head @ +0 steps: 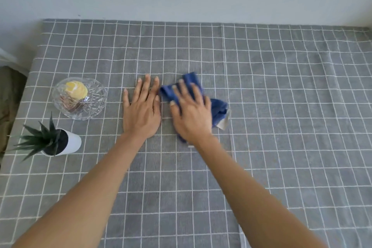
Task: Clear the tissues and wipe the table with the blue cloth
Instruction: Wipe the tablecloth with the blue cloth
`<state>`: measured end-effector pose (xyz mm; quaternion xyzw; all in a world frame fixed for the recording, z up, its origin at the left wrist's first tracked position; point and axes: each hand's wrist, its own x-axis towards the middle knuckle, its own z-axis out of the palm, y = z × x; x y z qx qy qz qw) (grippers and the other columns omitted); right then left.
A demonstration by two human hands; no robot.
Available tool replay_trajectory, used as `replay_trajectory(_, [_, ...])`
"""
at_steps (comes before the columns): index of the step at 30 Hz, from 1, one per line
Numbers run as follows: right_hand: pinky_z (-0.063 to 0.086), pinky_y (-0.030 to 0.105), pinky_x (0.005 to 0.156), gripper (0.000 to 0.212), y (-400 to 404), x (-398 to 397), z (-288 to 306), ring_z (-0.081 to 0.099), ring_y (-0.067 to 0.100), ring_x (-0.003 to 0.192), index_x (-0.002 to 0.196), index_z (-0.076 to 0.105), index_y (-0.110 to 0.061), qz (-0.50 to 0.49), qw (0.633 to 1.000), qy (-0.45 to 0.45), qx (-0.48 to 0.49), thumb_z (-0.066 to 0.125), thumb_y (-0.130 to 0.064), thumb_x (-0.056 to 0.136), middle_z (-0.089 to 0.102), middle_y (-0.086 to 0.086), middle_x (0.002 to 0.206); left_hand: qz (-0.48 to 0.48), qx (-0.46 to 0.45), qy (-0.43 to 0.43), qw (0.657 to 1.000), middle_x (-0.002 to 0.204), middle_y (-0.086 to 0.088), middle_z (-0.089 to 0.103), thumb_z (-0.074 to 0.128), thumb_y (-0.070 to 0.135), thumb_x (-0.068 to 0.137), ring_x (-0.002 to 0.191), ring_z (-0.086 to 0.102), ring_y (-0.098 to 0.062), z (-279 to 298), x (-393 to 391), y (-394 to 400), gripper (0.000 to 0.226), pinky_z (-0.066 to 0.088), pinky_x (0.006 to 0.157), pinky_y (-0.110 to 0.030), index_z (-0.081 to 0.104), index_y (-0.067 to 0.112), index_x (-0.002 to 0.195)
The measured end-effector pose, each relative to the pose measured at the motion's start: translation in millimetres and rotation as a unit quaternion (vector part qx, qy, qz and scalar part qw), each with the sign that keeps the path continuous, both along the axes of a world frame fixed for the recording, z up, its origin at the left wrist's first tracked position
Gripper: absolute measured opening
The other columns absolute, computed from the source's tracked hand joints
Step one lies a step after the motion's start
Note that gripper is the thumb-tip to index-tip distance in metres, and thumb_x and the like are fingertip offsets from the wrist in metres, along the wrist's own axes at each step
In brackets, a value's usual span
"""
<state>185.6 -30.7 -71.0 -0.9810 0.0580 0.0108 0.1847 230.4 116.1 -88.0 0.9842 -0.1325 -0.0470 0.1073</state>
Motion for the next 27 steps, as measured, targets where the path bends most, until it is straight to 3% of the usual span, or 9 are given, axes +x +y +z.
replay_trajectory(3, [0.020, 0.043, 0.109, 0.050, -12, 2, -2, 0.018, 0.019, 0.144, 0.148, 0.031, -0.030, 0.040, 0.999, -0.001, -0.023, 0.028, -0.042, 0.099, 0.022, -0.012, 0.157, 0.000, -0.001, 0.000, 1.000, 0.161, 0.007, -0.001, 0.004, 0.037, 0.099, 0.148, -0.002, -0.012, 1, 0, 0, 0.054, -0.004, 0.119, -0.048, 0.001, 0.031, 0.153])
replay_trajectory(7, [0.014, 0.047, 0.113, 0.050, -78, 17, -4, 0.013, 0.018, 0.146, 0.150, 0.022, -0.036, -0.091, 0.995, 0.016, -0.047, 0.023, -0.041, 0.100, 0.017, -0.012, 0.158, -0.005, 0.000, 0.005, 1.000, 0.161, 0.008, -0.006, 0.006, 0.036, 0.102, 0.148, -0.008, -0.011, 0, 0, 1, 0.052, -0.009, 0.118, -0.046, -0.004, 0.033, 0.152])
replay_trajectory(11, [0.012, 0.045, 0.113, 0.051, -101, 27, -3, 0.012, 0.022, 0.145, 0.150, 0.024, -0.029, -0.191, 0.981, 0.018, -0.033, 0.022, -0.039, 0.100, 0.016, -0.010, 0.159, -0.004, 0.003, 0.004, 1.000, 0.160, 0.008, -0.007, 0.006, 0.037, 0.101, 0.147, -0.009, -0.011, -1, 0, 2, 0.052, -0.010, 0.118, -0.046, -0.004, 0.033, 0.152])
replay_trajectory(13, [0.012, 0.046, 0.114, 0.053, -84, 31, -2, 0.011, 0.022, 0.145, 0.151, 0.023, -0.027, -0.176, 0.984, 0.018, -0.020, 0.021, -0.041, 0.099, 0.015, -0.009, 0.159, -0.002, 0.006, 0.003, 1.000, 0.161, 0.008, -0.007, 0.005, 0.038, 0.101, 0.147, -0.009, -0.011, -1, 0, 1, 0.053, -0.010, 0.118, -0.047, -0.004, 0.033, 0.152])
replay_trajectory(18, [0.015, 0.046, 0.112, 0.051, -49, 33, -2, 0.014, 0.019, 0.145, 0.149, 0.028, -0.028, -0.021, 1.000, 0.006, -0.022, 0.025, -0.041, 0.100, 0.018, -0.010, 0.158, 0.005, 0.007, 0.001, 1.000, 0.161, 0.008, -0.006, 0.006, 0.037, 0.100, 0.148, -0.007, -0.011, -2, 0, 0, 0.053, -0.009, 0.117, -0.046, -0.001, 0.033, 0.153])
replay_trajectory(23, [0.017, 0.045, 0.109, 0.051, -100, 42, -6, 0.016, 0.022, 0.143, 0.149, 0.026, -0.029, -0.143, 0.989, 0.016, -0.039, 0.023, -0.040, 0.100, 0.019, -0.010, 0.158, 0.004, 0.008, 0.005, 1.000, 0.160, 0.008, -0.008, 0.007, 0.036, 0.100, 0.148, -0.008, -0.010, -2, 0, 0, 0.052, -0.010, 0.117, -0.045, -0.002, 0.033, 0.152])
replay_trajectory(27, [0.016, 0.045, 0.110, 0.052, -91, 41, -5, 0.015, 0.023, 0.143, 0.149, 0.026, -0.026, -0.196, 0.980, 0.015, -0.028, 0.023, -0.040, 0.099, 0.018, -0.007, 0.159, 0.006, 0.012, 0.006, 1.000, 0.160, 0.008, -0.008, 0.008, 0.036, 0.101, 0.148, -0.009, -0.011, -3, 1, 1, 0.052, -0.009, 0.117, -0.047, -0.003, 0.033, 0.152])
